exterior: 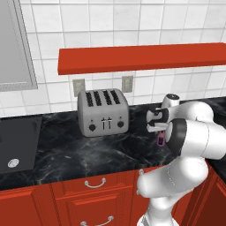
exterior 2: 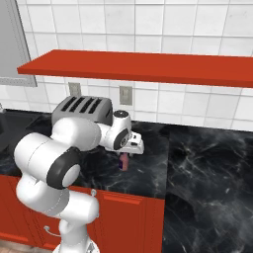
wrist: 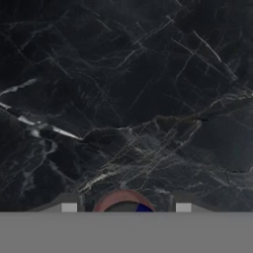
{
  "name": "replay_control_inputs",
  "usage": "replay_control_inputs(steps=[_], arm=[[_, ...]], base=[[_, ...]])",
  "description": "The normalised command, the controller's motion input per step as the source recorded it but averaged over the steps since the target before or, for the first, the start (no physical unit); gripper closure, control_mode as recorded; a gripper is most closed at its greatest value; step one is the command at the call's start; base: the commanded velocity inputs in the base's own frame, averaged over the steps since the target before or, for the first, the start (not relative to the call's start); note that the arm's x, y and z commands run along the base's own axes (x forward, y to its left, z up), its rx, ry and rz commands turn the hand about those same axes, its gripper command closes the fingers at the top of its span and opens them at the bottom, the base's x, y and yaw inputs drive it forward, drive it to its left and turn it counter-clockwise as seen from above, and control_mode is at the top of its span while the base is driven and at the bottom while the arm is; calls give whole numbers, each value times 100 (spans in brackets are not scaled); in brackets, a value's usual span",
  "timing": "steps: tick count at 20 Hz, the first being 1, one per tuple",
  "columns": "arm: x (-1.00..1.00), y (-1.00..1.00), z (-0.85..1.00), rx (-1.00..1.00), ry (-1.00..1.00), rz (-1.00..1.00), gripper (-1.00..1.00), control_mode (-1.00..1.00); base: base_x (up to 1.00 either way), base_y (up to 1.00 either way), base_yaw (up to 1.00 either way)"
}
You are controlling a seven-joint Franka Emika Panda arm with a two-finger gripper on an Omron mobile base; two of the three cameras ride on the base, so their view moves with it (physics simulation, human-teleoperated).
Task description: There is a wine glass and glass cup on the dining counter. Place the wine bottle next to the wine glass and the juice bottle next to the glass cup.
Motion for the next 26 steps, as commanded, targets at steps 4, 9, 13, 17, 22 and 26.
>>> replay_control_inputs(steps=[4, 9, 13, 17, 22, 26], arm=[[-12, 0, -1, 0, -1, 0, 100, -100], [-15, 0, 0, 0, -4, 0, 100, -100], [-13, 0, 14, 0, -8, 0, 100, -100], [-14, 0, 44, 0, 1, 0, 100, -100], [-23, 0, 52, 0, 1, 0, 100, -100], [-34, 1, 45, 0, 0, 0, 100, -100]], base=[[0, 0, 0], [0, 0, 0], [0, 0, 0], [0, 0, 0], [0, 0, 0], [0, 0, 0]])
